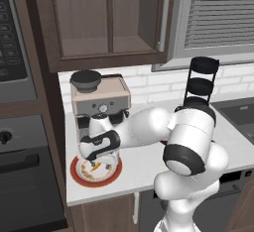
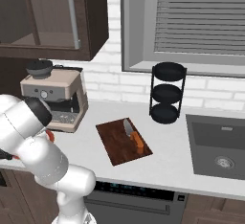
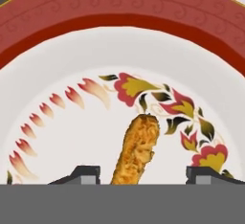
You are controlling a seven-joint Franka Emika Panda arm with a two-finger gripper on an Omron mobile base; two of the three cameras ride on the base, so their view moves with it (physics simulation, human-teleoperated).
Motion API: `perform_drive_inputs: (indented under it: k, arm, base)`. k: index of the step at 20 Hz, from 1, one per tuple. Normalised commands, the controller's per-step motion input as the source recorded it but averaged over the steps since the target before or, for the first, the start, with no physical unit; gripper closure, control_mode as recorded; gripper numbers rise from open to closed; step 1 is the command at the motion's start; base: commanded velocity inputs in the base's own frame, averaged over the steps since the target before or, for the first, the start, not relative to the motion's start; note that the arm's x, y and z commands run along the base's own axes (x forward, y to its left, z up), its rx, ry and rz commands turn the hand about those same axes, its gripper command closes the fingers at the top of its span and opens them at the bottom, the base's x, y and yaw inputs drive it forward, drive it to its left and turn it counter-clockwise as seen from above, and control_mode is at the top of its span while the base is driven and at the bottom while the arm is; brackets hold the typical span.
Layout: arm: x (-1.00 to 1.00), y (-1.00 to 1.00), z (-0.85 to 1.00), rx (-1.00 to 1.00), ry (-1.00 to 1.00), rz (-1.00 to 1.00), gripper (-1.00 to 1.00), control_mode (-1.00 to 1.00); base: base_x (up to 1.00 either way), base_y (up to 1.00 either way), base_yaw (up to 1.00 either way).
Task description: Pick up the knife from the drawer and place it on the cutting board. Then place the meat from the plate to the cutting board.
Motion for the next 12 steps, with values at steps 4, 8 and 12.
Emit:
perform_drive_inputs:
  k: [4,8,12]
  arm:
    - [0.0,0.0,-0.22,0.0,0.0,0.0,1.0,-1.0]
    - [0.0,0.0,-0.17,0.0,0.0,0.0,1.0,-1.0]
    - [0.0,0.0,-0.09,0.0,0.0,0.0,1.0,-1.0]
  base:
    - [0.0,0.0,0.0]
    - [0.0,0.0,0.0]
    - [0.0,0.0,0.0]
